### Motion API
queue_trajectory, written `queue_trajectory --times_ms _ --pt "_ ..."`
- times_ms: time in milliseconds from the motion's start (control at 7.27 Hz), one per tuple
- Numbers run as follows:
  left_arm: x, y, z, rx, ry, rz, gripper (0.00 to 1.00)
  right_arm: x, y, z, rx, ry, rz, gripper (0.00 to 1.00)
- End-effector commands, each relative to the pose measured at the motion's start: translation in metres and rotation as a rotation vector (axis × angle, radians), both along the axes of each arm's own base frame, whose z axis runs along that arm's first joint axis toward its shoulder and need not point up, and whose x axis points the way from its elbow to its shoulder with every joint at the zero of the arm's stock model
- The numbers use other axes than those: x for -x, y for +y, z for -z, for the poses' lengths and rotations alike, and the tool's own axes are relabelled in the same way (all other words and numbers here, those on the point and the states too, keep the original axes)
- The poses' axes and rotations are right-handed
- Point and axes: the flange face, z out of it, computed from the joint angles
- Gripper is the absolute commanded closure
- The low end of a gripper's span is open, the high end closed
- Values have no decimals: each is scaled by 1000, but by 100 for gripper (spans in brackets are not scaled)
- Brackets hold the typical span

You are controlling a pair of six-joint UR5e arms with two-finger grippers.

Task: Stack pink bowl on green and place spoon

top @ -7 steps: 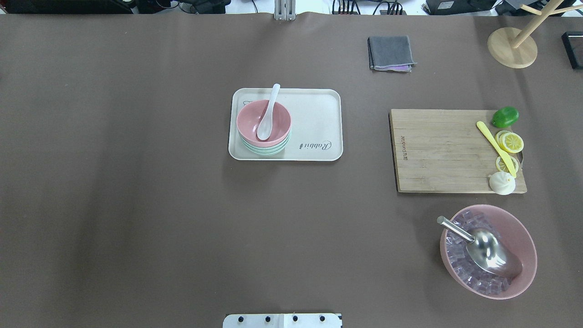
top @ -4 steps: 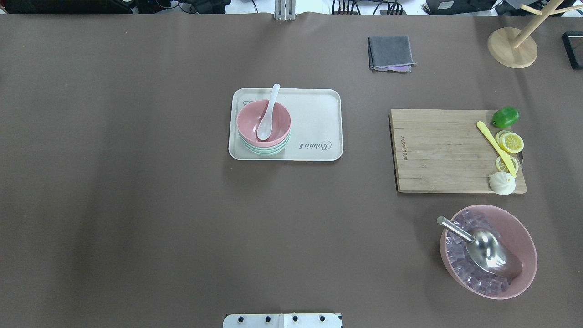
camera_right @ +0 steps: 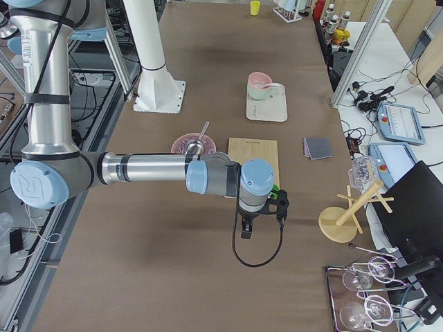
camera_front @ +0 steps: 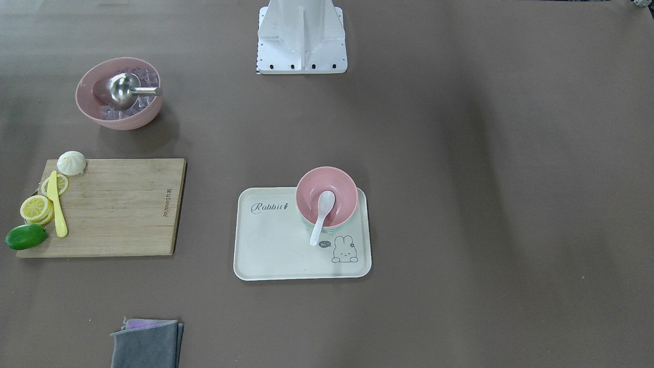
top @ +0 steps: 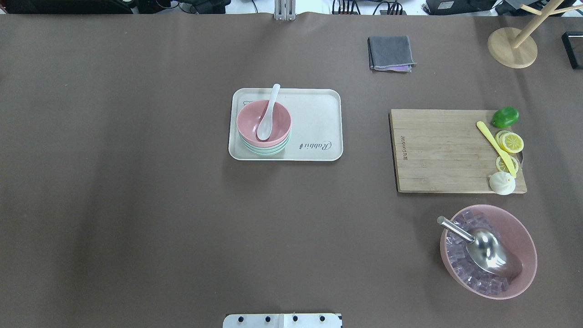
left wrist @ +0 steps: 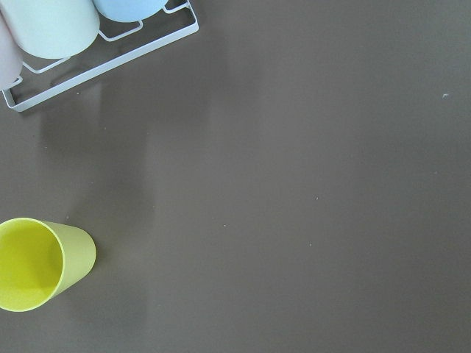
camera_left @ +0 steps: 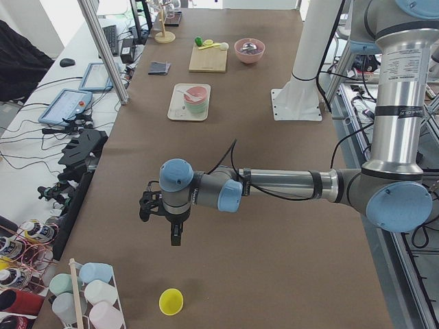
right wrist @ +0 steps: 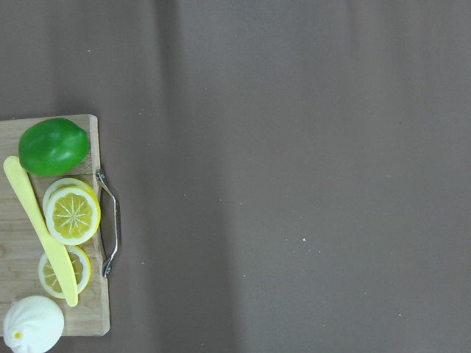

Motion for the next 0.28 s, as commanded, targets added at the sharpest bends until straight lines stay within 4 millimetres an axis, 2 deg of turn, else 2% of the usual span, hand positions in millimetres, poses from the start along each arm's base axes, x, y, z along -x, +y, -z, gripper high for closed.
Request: queue_trajectory --times_ms 0,138 --pt "0 1 0 0 1 0 2 0 1 -1 3 -2 0 0" --pt "0 1 0 0 3 -1 2 0 1 -1 3 -2 0 0"
